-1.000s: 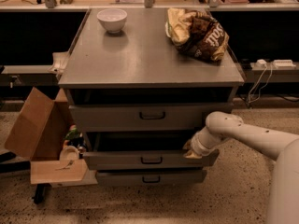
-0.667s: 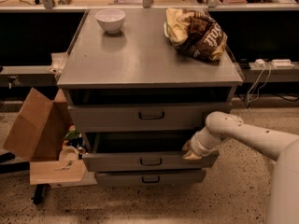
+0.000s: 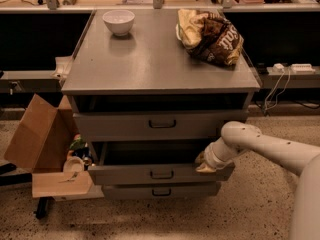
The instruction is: Open middle drawer
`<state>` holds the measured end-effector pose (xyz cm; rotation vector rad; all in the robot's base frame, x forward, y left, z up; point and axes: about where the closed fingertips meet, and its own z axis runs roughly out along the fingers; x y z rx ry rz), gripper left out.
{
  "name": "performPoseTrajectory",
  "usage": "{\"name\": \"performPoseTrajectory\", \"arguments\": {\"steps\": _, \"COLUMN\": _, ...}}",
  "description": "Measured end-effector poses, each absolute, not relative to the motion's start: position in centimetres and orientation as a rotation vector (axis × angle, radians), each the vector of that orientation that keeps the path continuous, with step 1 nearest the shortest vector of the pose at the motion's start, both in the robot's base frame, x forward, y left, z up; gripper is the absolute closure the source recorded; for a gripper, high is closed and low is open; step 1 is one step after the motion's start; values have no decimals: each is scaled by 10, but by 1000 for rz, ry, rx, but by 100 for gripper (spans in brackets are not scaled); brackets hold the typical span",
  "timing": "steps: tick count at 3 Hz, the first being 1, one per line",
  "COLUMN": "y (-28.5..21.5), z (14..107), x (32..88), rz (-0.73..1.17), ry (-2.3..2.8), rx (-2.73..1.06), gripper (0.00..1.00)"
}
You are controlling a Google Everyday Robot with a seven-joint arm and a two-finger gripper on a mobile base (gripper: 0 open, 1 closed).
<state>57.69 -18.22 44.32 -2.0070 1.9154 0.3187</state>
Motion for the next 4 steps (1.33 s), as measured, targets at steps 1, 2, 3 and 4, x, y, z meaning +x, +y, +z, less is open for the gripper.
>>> {"name": "performPoseTrajectory", "arguments": {"steps": 1, "y": -182, "z": 443, "x": 577, "rz": 319, "ry": 1915, "rx": -2007, "gripper": 52}}
{"name": "performPoseTrajectory", "arguments": {"steps": 2, "y": -182, "z": 443, "x": 577, "rz": 319, "ry": 1915, "rx": -2007, "gripper": 27}}
{"name": "performPoseTrajectory", "arguments": {"steps": 3, "y": -182, "z": 443, "x": 577, "rz": 319, "ry": 1915, "rx": -2007, "gripper": 6}}
{"name": "performPoseTrajectory", "arguments": {"steps": 4, "y": -182, "z": 443, "x": 577, "rz": 320, "ry": 1916, "rx": -2008, "gripper": 0}}
